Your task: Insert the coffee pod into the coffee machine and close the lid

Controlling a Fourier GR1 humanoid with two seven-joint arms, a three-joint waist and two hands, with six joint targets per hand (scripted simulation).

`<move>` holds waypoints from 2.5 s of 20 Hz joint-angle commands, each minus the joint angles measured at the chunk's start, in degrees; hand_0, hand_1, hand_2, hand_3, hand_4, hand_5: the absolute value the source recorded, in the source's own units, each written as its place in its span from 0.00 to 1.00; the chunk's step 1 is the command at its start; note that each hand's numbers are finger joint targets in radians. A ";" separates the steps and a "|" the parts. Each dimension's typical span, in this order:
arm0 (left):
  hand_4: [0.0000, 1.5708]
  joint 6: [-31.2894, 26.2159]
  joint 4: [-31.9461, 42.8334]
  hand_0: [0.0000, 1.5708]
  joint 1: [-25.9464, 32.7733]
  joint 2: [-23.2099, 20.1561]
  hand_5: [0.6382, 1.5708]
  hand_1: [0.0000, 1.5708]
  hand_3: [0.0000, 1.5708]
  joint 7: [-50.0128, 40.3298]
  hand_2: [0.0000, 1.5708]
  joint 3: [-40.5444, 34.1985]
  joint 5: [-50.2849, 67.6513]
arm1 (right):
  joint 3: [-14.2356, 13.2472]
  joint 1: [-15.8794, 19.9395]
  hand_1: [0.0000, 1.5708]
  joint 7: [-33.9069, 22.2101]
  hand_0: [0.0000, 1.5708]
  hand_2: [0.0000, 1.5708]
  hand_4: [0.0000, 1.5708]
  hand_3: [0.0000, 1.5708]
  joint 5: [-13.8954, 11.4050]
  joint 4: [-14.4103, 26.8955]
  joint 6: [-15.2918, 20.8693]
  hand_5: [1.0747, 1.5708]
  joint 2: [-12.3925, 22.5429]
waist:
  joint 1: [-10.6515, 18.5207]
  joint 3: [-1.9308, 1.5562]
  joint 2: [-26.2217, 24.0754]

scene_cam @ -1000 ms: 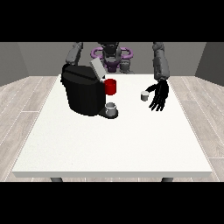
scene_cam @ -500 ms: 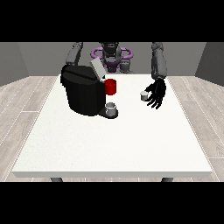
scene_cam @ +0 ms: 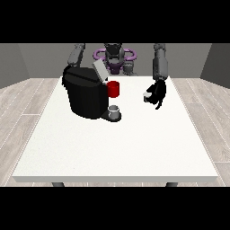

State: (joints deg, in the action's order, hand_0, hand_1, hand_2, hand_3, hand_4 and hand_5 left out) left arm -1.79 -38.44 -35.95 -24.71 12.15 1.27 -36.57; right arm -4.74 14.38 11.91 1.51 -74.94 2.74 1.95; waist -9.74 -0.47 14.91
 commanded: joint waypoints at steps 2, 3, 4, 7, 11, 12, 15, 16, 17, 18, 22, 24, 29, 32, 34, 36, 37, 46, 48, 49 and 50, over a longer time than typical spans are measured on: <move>0.42 0.58 0.40 0.88 0.61 4.61 1.00 0.88 0.86 2.48 0.91 1.49 -0.84 | -3.07 1.25 0.00 0.26 0.00 0.00 0.26 0.00 1.76 2.77 -1.66 1.00 3.11 | 1.03 0.47 -0.94; 0.45 2.33 0.74 0.97 -2.01 4.11 1.00 0.97 0.90 4.52 0.96 0.19 -0.40 | -0.30 1.64 0.00 0.38 0.00 0.00 0.27 0.00 -0.95 1.46 1.60 1.00 0.16 | 0.27 0.50 1.25; 0.45 -1.35 -1.39 0.99 0.86 4.35 1.00 0.99 0.91 5.16 0.97 1.57 0.02 | -0.24 -3.90 0.00 3.71 0.00 0.00 0.26 0.00 -0.13 4.92 0.83 1.00 -1.80 | 2.44 0.45 -3.98; 0.43 -1.64 -0.42 0.83 -1.70 2.46 1.00 0.83 0.85 6.15 0.88 0.15 -0.49 | -2.91 -2.13 0.00 5.18 0.00 0.00 0.25 0.00 2.03 7.00 -1.55 1.00 1.00 | 2.22 0.45 -3.14; 0.39 -3.79 0.71 0.92 -5.90 4.90 1.00 0.92 0.83 2.14 0.90 -1.78 1.13 | -2.75 1.96 0.00 0.68 0.00 0.00 0.20 0.00 1.73 7.28 0.73 1.00 0.65 | 2.19 0.47 -4.17; 0.38 -3.55 0.46 0.91 -2.61 5.23 1.00 0.91 0.83 5.19 0.90 -2.05 1.88 | -3.84 -0.96 0.00 4.06 0.00 0.00 0.18 0.00 2.68 8.48 -1.06 1.00 1.58 | 2.99 0.46 -5.13; 0.36 -5.81 1.43 0.96 -3.48 3.16 1.00 0.96 0.83 5.42 0.91 -2.92 1.80 | -2.33 -0.63 0.00 0.39 0.00 0.00 0.18 0.00 2.43 7.47 -0.43 1.00 0.70 | 3.04 0.47 -6.97; 0.37 -6.46 -0.91 0.92 -5.36 5.66 1.00 0.92 0.83 2.01 0.88 -1.59 1.19 | -2.82 -0.78 0.00 3.60 0.00 0.00 0.18 0.00 1.89 11.16 -1.21 1.00 1.41 | 3.65 0.45 -7.63; 0.38 -5.24 -1.02 0.89 -6.01 4.37 1.00 0.89 0.82 3.84 0.88 -2.43 1.25 | -3.24 -2.19 0.00 7.13 0.00 0.00 0.16 0.00 2.57 11.60 -3.42 1.00 2.15 | 2.54 0.45 -5.97; 0.39 -7.34 -1.63 0.91 -6.81 6.41 1.00 0.91 0.82 1.28 0.89 -1.46 1.24 | -2.20 -0.10 0.00 5.12 0.00 0.00 0.18 0.00 0.69 11.93 1.45 1.00 -0.51 | 3.94 0.45 -7.93; 0.37 -8.14 -2.67 0.80 -11.47 7.77 1.00 0.80 0.80 -3.43 0.83 -3.55 3.01 | -1.87 0.80 0.00 2.29 0.00 0.00 0.17 0.00 0.87 12.02 -1.38 1.00 2.19 | 2.41 0.45 -9.48; 0.38 -11.68 -2.79 0.88 -13.19 7.38 1.00 0.88 0.87 -4.84 0.90 -5.12 5.28 | 0.13 -2.63 0.00 4.48 0.00 0.00 0.14 0.00 -0.97 12.49 -0.60 1.00 0.39 | 1.76 0.45 -10.81; 0.38 -13.11 -7.03 0.92 -8.85 9.90 1.00 0.92 0.88 -6.05 0.92 -2.40 3.70 | -4.06 -1.98 0.00 4.10 0.00 0.00 0.16 0.00 2.93 14.57 -3.95 1.00 4.26 | 4.81 0.45 -13.46; 0.40 -11.77 -9.20 0.93 -8.15 13.24 1.00 0.93 0.91 -8.06 0.94 -0.72 2.50 | -2.58 -2.98 0.00 5.17 0.00 0.00 0.20 0.00 0.83 14.83 -1.14 1.00 2.56 | 4.89 0.45 -14.26; 0.40 -14.07 -10.40 0.93 -8.29 11.86 1.00 0.93 0.89 -8.03 0.93 -1.42 3.05 | -4.20 -2.68 0.00 4.98 0.00 0.00 0.20 0.00 2.54 15.17 -3.69 1.00 5.04 | 4.74 0.46 -13.94; 0.42 -13.54 -8.69 0.87 -13.79 11.98 1.00 0.87 0.86 -11.06 0.89 -4.39 4.88 | -2.38 -0.45 0.00 3.51 0.00 0.00 0.15 0.00 1.54 12.51 -2.81 1.00 3.89 | 1.86 0.47 -12.83; 0.42 -12.82 -9.24 0.87 -10.15 11.49 1.00 0.87 0.87 -8.99 0.90 -4.41 4.72 | -1.08 -2.39 0.00 0.63 0.00 0.00 0.10 0.00 1.11 10.66 -2.88 1.00 3.61 | 2.44 0.48 -14.44; 0.39 -11.69 -7.74 0.86 -16.57 11.88 1.00 0.86 0.84 -12.77 0.89 -7.30 6.15 | -1.40 0.36 0.00 4.60 0.00 0.00 0.15 0.00 2.15 10.31 -2.67 1.00 2.18 | -0.20 0.47 -8.90; 0.39 -11.67 -6.18 0.87 -18.05 8.17 1.00 0.87 0.86 -10.34 0.91 -9.41 6.63 | -4.16 2.82 0.00 2.50 0.00 0.00 0.16 0.00 6.03 9.10 -7.57 1.00 6.07 | -2.52 0.47 -5.09; 0.41 -12.46 -8.15 0.90 -19.68 10.07 1.00 0.90 0.87 -12.37 0.92 -8.52 6.96 | -4.45 0.93 0.00 9.55 0.00 0.00 0.09 0.00 4.68 14.14 -7.05 1.00 5.11 | -0.08 0.44 -4.73; 0.42 -10.68 -5.74 0.93 -23.27 6.70 1.00 0.93 0.87 -13.08 0.93 -11.19 6.85 | -3.16 4.92 0.00 3.49 0.00 0.00 0.01 0.00 4.98 9.64 -8.13 1.00 6.49 | -3.67 0.47 -2.50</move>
State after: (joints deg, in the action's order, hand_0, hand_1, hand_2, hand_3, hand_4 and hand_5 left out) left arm -13.69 -45.90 -54.68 -15.16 -0.09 -7.32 -30.07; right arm -7.86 15.76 17.21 5.44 -63.63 -3.18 6.75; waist -10.87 -0.01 8.60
